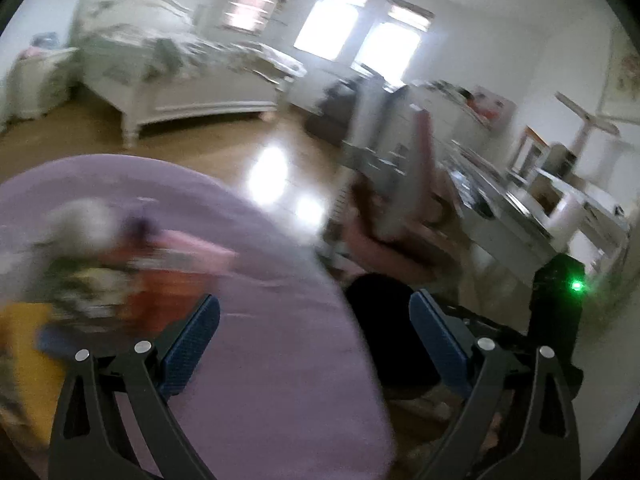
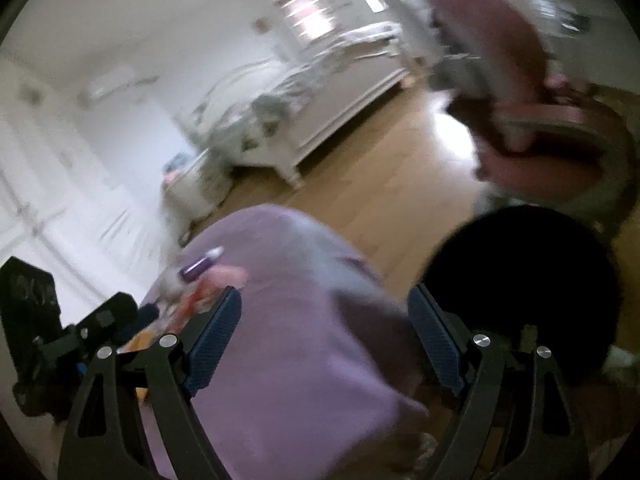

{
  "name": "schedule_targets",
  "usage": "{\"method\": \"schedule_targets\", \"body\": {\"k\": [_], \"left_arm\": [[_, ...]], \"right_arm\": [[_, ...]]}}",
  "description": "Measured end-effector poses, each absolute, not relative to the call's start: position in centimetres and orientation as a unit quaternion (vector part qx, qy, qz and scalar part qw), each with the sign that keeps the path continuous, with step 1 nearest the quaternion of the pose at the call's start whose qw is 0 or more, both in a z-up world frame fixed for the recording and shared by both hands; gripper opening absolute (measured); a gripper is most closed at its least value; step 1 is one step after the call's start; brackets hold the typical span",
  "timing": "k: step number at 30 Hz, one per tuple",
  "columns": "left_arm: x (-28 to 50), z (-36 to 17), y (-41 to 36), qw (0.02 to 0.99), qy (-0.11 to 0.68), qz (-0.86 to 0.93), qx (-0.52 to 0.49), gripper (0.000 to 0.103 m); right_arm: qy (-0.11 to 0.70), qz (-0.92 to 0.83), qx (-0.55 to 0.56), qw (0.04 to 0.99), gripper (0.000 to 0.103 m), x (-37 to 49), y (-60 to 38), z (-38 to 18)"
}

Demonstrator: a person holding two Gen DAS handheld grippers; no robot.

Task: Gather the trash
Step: 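Move both tools back over the table pile, then grasp the orange chip bag with the left tool while the right tool grasps the red juice box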

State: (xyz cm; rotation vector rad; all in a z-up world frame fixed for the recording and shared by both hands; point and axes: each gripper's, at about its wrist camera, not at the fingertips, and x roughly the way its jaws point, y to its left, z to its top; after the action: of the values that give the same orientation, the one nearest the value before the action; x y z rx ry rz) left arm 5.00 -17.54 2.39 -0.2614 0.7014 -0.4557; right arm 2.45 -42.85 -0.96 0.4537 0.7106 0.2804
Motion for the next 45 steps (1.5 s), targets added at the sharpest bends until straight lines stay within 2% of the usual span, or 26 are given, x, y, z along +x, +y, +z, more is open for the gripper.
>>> {"method": "schedule_targets", "body": {"k": [6,12,19,24,25,27,28,29,30,31,34,39,45], "left_arm": [[3.9,2.0,-6.5,0.926,0.335,-0.110,-0.133,0.095],[4.9,-0.5,1.6,0.907,0.385,-0.070,-0.154,0.095],[5.4,-3.7,4.1,0.884,0.434,-0.088,-0.151,0.095],[6.1,-4.6,4.0,0.876,0.449,-0.107,-0.141,0.094],[6.2,-4.8,4.1,0.874,0.452,-0.111,-0.142,0.094],[6.2,-4.7,4.3,0.876,0.447,-0.111,-0.140,0.087],[6.4,-4.7,4.4,0.877,0.446,-0.111,-0.140,0.082],[6.5,-4.7,4.6,0.877,0.445,-0.110,-0.140,0.071],[6.5,-4.8,4.9,0.877,0.446,-0.109,-0.141,0.059],[6.6,-4.8,5.2,0.876,0.448,-0.109,-0.145,0.055],[6.4,-4.9,5.6,0.876,0.445,-0.109,-0.148,0.051],[5.5,-4.1,5.7,0.886,0.426,-0.102,-0.153,0.047],[3.6,-0.1,4.8,0.907,0.375,-0.109,-0.160,0.047]], "right_arm": [[0.368,0.207,0.178,0.889,0.084,4.7,-34.7,-0.1],[0.397,0.254,0.154,0.868,0.084,6.7,-28.2,-0.6],[0.437,0.257,0.113,0.855,0.068,9.9,-22.2,-2.1],[0.455,0.226,0.067,0.859,0.064,10.6,-21.0,-3.6],[0.457,0.220,0.059,0.860,0.058,10.6,-20.9,-3.8],[0.457,0.224,0.063,0.859,0.054,10.7,-21.1,-4.2],[0.456,0.218,0.057,0.861,0.047,10.7,-21.2,-4.2],[0.455,0.212,0.050,0.863,0.042,10.6,-21.3,-4.4],[0.453,0.213,0.050,0.864,0.041,10.6,-21.4,-4.4],[0.454,0.215,0.056,0.863,0.039,10.6,-21.6,-4.5],[0.450,0.217,0.071,0.863,0.032,10.2,-22.4,-4.6],[0.432,0.233,0.114,0.864,0.032,9.0,-24.4,-3.9],[0.396,0.253,0.147,0.871,0.032,7.3,-26.4,-1.4]]}}
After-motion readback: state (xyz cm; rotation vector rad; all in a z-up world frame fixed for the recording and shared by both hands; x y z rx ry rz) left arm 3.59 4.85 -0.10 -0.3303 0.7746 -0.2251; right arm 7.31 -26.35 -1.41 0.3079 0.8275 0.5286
